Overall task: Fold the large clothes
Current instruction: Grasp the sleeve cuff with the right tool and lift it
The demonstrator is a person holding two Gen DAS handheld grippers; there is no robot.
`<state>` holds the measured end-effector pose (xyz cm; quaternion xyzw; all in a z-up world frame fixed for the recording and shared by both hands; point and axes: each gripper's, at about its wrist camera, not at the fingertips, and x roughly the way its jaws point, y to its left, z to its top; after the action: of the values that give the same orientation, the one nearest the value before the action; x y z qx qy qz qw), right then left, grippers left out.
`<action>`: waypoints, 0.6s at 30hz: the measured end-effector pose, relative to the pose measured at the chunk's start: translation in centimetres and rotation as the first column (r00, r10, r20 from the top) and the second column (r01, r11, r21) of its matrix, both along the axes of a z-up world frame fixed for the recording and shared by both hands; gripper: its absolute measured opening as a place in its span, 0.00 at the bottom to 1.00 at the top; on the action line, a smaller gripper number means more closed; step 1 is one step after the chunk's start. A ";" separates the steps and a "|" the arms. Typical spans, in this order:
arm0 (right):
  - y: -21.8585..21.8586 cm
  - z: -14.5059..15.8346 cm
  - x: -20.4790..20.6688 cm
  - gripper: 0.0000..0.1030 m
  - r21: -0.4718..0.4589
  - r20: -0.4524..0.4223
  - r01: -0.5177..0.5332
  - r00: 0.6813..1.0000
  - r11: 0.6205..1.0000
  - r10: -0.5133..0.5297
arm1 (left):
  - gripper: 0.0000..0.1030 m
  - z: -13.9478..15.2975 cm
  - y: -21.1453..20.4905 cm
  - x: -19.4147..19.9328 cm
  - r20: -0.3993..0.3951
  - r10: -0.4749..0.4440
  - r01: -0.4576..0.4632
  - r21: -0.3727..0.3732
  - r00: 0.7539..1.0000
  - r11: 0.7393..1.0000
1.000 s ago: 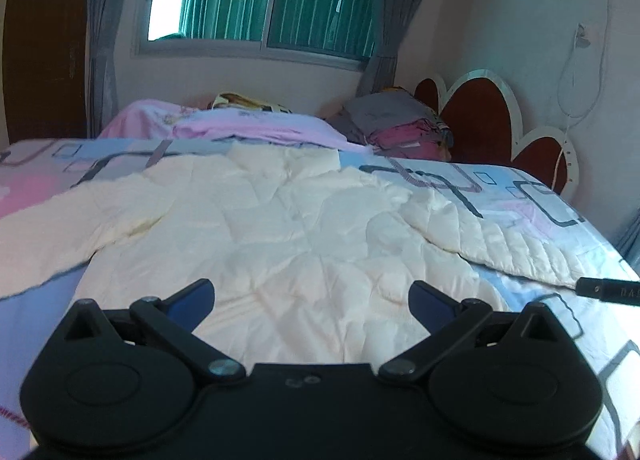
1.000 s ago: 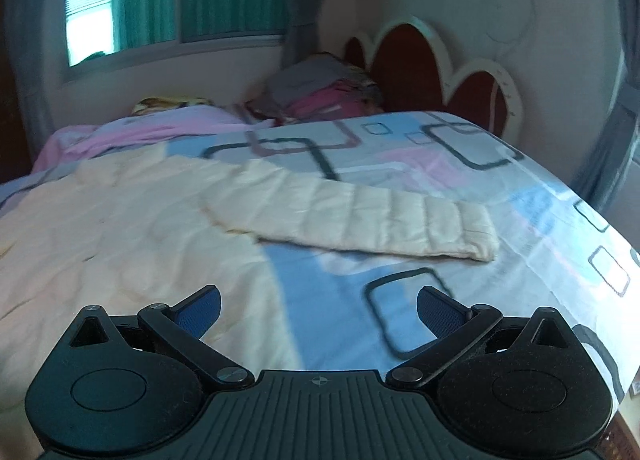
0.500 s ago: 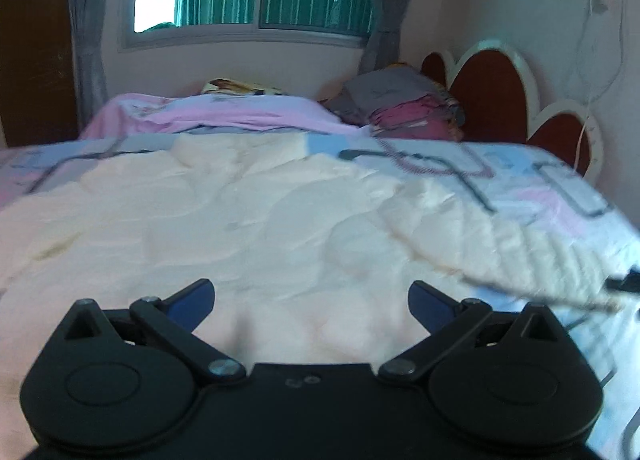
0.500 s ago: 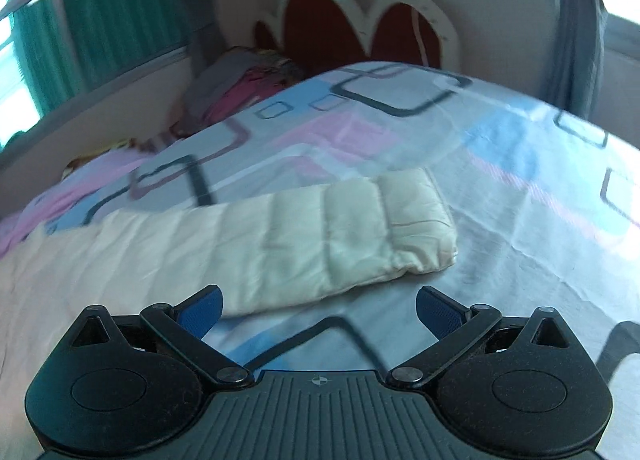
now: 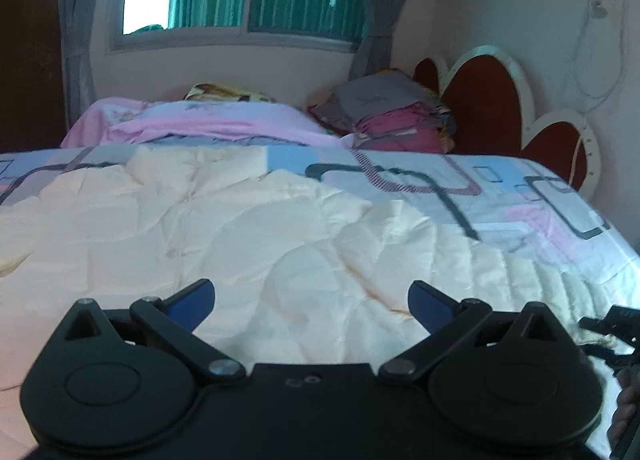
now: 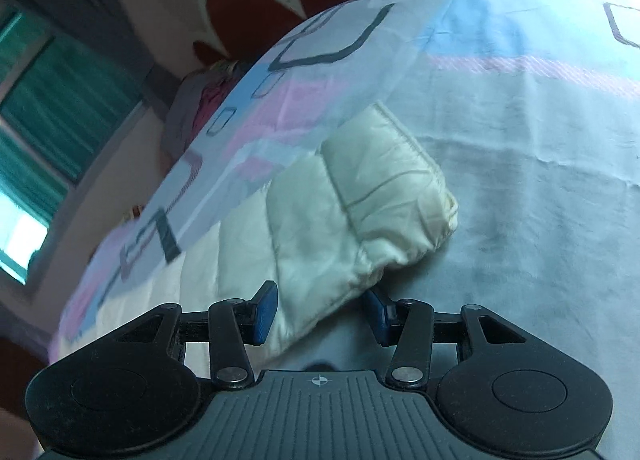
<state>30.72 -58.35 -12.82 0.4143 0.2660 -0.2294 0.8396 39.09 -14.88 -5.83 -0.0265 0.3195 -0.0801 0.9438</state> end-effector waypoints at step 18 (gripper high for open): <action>12.0 7.8 5.5 0.06 -0.447 -0.033 -0.251 0.964 0.858 0.265 | 1.00 -1.3 15.8 0.8 -0.092 0.212 -0.216 -0.043 0.973 0.975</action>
<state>36.21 -46.37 -4.97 0.1741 0.2464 -0.1638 0.9392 39.90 0.92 -7.15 -0.0890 0.3535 0.0149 0.9311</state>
